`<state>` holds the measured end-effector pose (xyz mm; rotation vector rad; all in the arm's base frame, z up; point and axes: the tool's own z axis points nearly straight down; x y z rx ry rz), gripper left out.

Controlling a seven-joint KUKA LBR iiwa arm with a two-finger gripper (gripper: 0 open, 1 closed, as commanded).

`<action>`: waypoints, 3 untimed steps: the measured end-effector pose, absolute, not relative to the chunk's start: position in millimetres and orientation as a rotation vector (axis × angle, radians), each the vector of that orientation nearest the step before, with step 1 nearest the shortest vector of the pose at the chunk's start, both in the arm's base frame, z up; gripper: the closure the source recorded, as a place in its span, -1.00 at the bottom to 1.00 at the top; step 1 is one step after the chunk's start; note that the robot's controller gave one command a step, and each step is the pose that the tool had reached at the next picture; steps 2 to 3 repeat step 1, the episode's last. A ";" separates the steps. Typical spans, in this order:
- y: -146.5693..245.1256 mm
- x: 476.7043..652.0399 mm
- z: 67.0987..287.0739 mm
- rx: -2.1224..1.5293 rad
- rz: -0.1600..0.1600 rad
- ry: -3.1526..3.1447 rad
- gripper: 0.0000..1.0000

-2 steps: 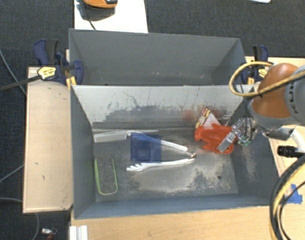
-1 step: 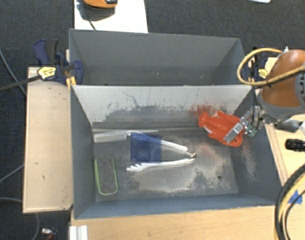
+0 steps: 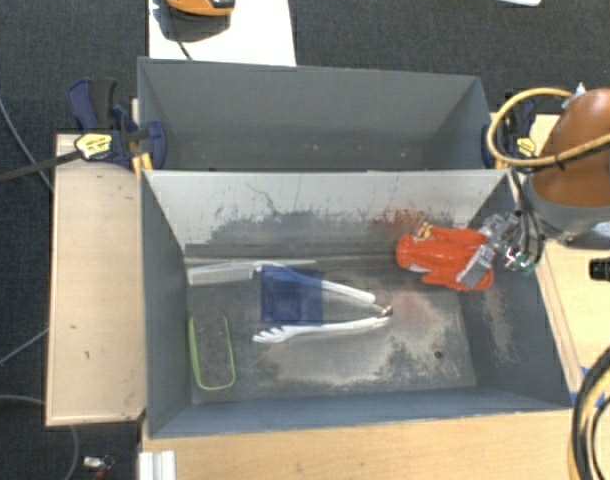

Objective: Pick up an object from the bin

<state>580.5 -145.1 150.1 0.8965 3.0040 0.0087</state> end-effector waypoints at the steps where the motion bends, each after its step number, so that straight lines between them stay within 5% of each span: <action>1: -138.9 583.8 224.2 1.236 0.006 2.881 1.00; 3: -138.9 583.8 224.2 1.236 0.006 2.881 1.00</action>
Offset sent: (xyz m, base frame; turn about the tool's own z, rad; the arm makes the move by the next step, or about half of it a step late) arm -0.0021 0.0379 -0.0688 -0.1861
